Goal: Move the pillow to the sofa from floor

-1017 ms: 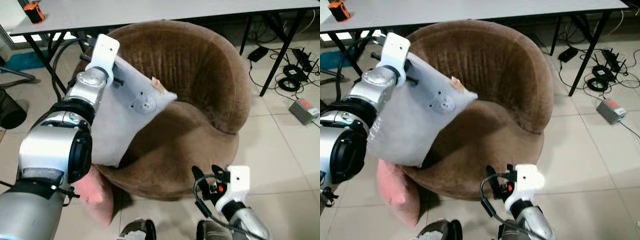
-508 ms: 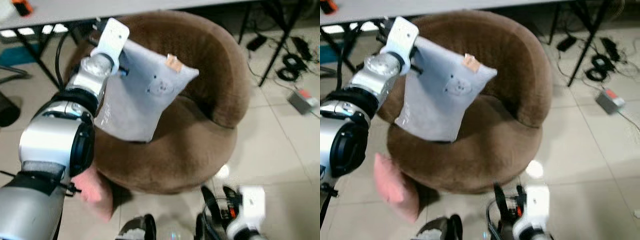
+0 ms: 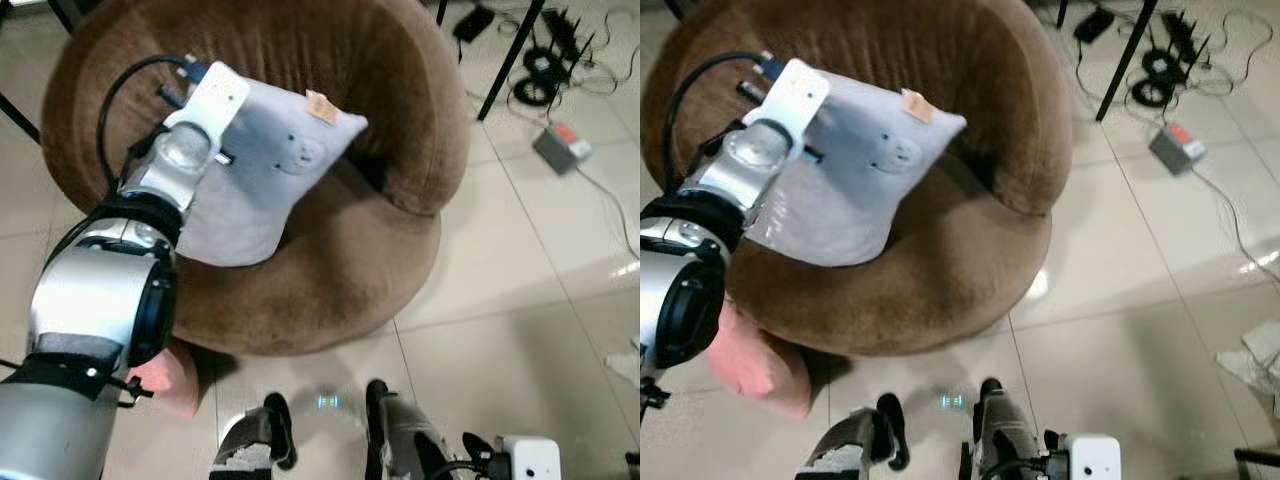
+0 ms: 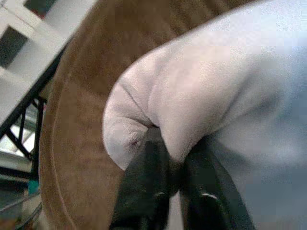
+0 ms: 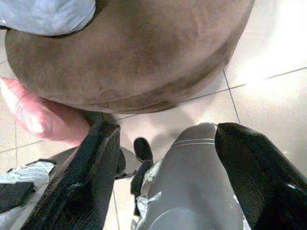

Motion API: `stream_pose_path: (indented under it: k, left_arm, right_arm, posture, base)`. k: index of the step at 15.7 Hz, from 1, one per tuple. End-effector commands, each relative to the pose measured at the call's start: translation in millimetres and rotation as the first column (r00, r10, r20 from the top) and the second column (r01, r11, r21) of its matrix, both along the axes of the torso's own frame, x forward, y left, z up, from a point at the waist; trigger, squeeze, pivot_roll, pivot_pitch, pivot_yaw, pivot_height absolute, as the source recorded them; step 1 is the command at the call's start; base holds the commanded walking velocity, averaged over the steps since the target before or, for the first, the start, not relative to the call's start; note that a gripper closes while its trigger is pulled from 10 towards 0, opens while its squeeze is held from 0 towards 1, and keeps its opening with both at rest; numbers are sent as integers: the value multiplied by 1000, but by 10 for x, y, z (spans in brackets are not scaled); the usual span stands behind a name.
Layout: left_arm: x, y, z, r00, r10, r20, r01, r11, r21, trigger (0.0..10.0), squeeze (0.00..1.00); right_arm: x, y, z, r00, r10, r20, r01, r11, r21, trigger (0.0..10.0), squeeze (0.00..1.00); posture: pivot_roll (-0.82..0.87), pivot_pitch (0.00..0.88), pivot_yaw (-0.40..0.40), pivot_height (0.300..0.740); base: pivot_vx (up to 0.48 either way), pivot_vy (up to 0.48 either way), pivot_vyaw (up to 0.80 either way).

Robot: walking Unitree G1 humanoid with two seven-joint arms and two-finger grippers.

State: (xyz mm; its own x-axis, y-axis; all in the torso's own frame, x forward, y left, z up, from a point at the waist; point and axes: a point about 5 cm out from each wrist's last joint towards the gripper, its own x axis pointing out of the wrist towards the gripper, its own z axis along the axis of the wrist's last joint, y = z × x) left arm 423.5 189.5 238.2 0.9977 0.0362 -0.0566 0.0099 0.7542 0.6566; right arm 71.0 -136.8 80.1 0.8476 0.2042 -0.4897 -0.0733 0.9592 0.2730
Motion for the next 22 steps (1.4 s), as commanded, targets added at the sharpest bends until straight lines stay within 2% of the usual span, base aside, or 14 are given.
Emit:
stream_pose_path:
  k: [1, 2, 5, 8, 9, 12, 13, 15, 16, 17, 18, 20, 21, 22]
  left_arm:
    - [-22, 98, -68, 999, 28, -32, -27, 999, 36, 10000, 1000]
    - [-15, 129, 10, 999, 35, -11, -34, 997, 65, 10000, 1000]
    - [1, 173, 202, 997, 51, 51, -55, 996, 76, 10000, 1000]
    - [12, 190, 430, 991, 52, 125, -71, 987, 146, 10000, 1000]
    - [13, 197, 652, 979, 59, 196, -88, 986, 144, 10000, 1000]
    - [-5, 231, 958, 959, 81, 273, -105, 992, 75, 10000, 1000]
    - [-6, 234, 979, 958, 83, 275, -103, 993, 61, 10000, 1000]
    - [-4, 232, 1001, 966, 77, 245, -73, 997, -26, 10000, 1000]
    - [12, 202, 893, 980, 54, 189, -36, 995, -94, 10000, 925]
    - [32, 124, 673, 994, -6, 107, 33, 967, -252, 10000, 0]
    - [34, 108, 632, 995, -17, 96, 44, 957, -287, 10000, 0]
    - [21, 88, 349, 997, -60, 55, 77, 903, -422, 10000, 0]
    - [9, 92, 255, 996, -77, 52, 92, 882, -462, 10000, 0]
    - [-1, 74, 174, 994, -104, 42, 111, 874, -473, 10000, 0]
  right_arm:
    - [-36, 14, 14, 1000, -1, -24, 1, 1000, 8, 10000, 0]
    - [-30, 24, 21, 1000, 0, -22, 1, 1000, 12, 10000, 0]
    - [-4, 33, 22, 1000, 4, -16, -3, 1000, 17, 10000, 0]
    - [16, 55, 15, 1000, 8, -15, -7, 1000, 24, 10000, 0]
    - [9, 63, 5, 1000, 9, -18, -8, 1000, 28, 10000, 0]
    - [23, 76, -9, 1000, 6, -16, -5, 999, 33, 10000, 0]
    - [26, 79, -12, 1000, 6, -16, -5, 999, 33, 10000, 0]
    - [111, 111, -44, 1000, 10, 1, -10, 999, 41, 10000, 0]
    - [229, 122, -64, 999, 14, 30, -15, 999, 44, 10000, 0]
    - [461, 108, -86, 996, 14, 85, -17, 999, 38, 10000, 0]
    - [508, 104, -88, 995, 13, 96, -17, 999, 36, 10000, 0]
    - [874, 63, -110, 985, 8, 171, -11, 1000, 15, 10000, 0]
    - [1018, 44, -106, 980, 7, 199, -9, 1000, 11, 10000, 0]
    - [1144, 14, -108, 976, 1, 218, -2, 1000, 3, 10000, 0]
  posture:
    - [-388, 414, 36, 740]
    - [-386, 414, 34, 740]
    - [-373, 410, 35, 740]
    - [-364, 409, 40, 740]
    - [-364, 408, 40, 740]
    - [-358, 399, 45, 740]
    - [-356, 399, 46, 740]
    - [-330, 377, 56, 740]
    - [-311, 349, 61, 740]
    - [-283, 299, 75, 740]
    - [-283, 299, 75, 740]
    - [-219, 206, 88, 740]
    - [-208, 189, 91, 740]
    - [-165, 133, 91, 740]
  base:
    - [0, 0, 0]
    - [0, 0, 0]
    - [0, 0, 0]
    - [0, 0, 0]
    - [0, 0, 0]
    - [0, 0, 0]
    - [0, 0, 0]
    - [0, 0, 0]
    - [0, 0, 0]
    - [0, 0, 0]
    - [0, 0, 0]
    - [0, 0, 0]
    - [0, 0, 0]
    - [0, 0, 0]
